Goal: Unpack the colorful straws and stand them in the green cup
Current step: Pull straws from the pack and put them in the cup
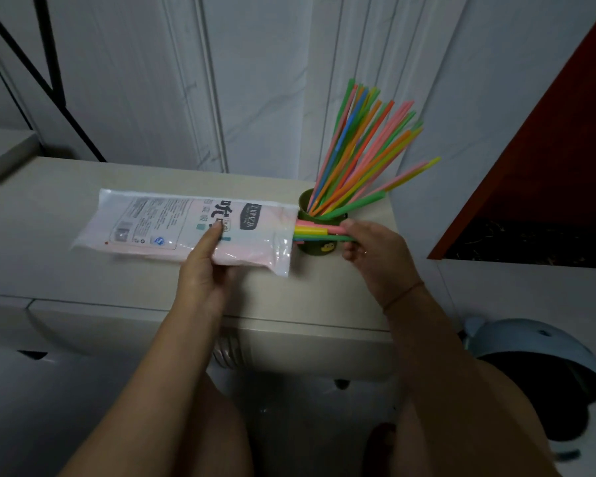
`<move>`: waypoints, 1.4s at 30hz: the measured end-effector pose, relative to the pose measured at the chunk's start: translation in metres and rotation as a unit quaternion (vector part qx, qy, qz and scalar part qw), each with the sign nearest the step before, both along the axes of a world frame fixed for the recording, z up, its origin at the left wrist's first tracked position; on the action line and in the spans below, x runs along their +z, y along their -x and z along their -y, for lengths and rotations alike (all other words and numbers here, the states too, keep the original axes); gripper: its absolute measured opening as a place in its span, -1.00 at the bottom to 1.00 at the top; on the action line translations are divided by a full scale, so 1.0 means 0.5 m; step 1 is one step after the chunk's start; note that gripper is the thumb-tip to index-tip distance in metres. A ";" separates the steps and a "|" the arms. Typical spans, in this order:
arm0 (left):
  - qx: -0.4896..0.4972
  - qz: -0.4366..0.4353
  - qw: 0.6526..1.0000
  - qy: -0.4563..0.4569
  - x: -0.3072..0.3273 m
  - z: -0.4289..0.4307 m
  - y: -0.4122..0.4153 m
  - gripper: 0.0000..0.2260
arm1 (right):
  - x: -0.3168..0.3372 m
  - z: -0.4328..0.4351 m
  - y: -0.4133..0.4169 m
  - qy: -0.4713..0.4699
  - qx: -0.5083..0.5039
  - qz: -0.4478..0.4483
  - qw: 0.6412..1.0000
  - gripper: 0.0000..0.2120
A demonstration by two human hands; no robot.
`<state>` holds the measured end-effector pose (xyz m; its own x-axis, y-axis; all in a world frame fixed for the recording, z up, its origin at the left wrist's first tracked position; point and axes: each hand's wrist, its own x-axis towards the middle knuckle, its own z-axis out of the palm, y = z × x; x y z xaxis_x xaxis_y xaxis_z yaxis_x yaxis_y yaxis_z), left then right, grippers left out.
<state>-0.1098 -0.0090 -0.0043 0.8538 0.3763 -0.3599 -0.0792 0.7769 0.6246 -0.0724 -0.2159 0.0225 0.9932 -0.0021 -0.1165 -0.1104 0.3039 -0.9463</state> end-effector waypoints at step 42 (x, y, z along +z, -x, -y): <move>0.045 -0.038 0.994 0.095 -0.003 -0.031 -0.015 -0.83 | 0.074 0.050 -0.007 0.005 -0.037 0.086 0.996 -0.90</move>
